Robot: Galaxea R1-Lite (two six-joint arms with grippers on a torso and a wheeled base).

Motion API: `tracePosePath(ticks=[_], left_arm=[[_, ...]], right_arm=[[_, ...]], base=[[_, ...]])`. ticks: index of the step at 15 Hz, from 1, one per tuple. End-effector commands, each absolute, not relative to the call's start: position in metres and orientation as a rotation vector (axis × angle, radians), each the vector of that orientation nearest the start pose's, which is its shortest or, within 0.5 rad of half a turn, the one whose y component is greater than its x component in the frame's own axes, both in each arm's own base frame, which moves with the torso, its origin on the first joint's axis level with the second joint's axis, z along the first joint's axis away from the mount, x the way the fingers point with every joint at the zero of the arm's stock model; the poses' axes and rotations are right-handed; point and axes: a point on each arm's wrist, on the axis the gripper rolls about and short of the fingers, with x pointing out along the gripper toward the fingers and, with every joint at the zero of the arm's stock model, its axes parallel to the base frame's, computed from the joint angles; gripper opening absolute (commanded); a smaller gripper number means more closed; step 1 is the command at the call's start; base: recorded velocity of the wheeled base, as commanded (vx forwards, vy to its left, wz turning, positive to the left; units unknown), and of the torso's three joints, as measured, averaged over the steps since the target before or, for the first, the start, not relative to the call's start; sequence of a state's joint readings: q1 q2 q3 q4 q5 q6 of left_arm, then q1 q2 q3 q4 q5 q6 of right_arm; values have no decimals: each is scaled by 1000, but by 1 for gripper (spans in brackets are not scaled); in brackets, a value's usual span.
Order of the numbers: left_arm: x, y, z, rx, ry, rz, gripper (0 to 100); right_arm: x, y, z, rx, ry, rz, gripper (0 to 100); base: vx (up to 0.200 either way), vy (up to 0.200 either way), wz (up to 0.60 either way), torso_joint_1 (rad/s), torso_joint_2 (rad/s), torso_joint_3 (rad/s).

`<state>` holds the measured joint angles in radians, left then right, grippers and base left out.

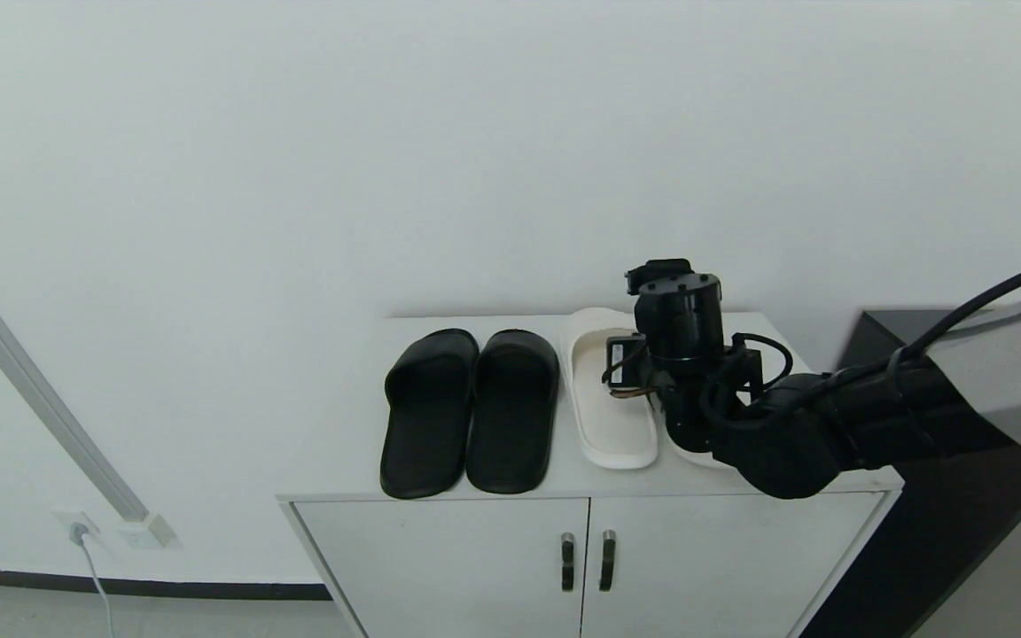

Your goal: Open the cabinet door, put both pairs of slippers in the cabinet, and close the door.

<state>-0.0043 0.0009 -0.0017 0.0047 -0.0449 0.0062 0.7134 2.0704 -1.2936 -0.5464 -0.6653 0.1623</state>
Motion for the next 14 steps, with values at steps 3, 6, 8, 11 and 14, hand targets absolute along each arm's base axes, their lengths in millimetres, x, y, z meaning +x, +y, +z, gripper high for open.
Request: tracePosePath(ticks=[3, 6, 8, 11, 14], left_arm=[[-23, -1, 75, 5, 4, -46, 0], [-23, -1, 75, 5, 4, -48, 0], [-23, -1, 75, 6, 4, -51, 0], [-23, -1, 75, 6, 4, -51, 0], [-23, -1, 75, 6, 4, -51, 0]], right_arm=[[245, 226, 215, -4, 164, 264, 0], [188, 187, 218, -17, 194, 544, 0], [163, 166, 217, -18, 192, 691, 0], [148, 154, 212, -19, 203, 750, 0], [146, 152, 205, -31, 227, 771, 0]], base=[[0, 0, 0, 0, 0, 0], [0, 0, 0, 0, 0, 0], [0, 0, 0, 0, 0, 0], [0, 0, 0, 0, 0, 0], [0, 0, 0, 0, 0, 0]])
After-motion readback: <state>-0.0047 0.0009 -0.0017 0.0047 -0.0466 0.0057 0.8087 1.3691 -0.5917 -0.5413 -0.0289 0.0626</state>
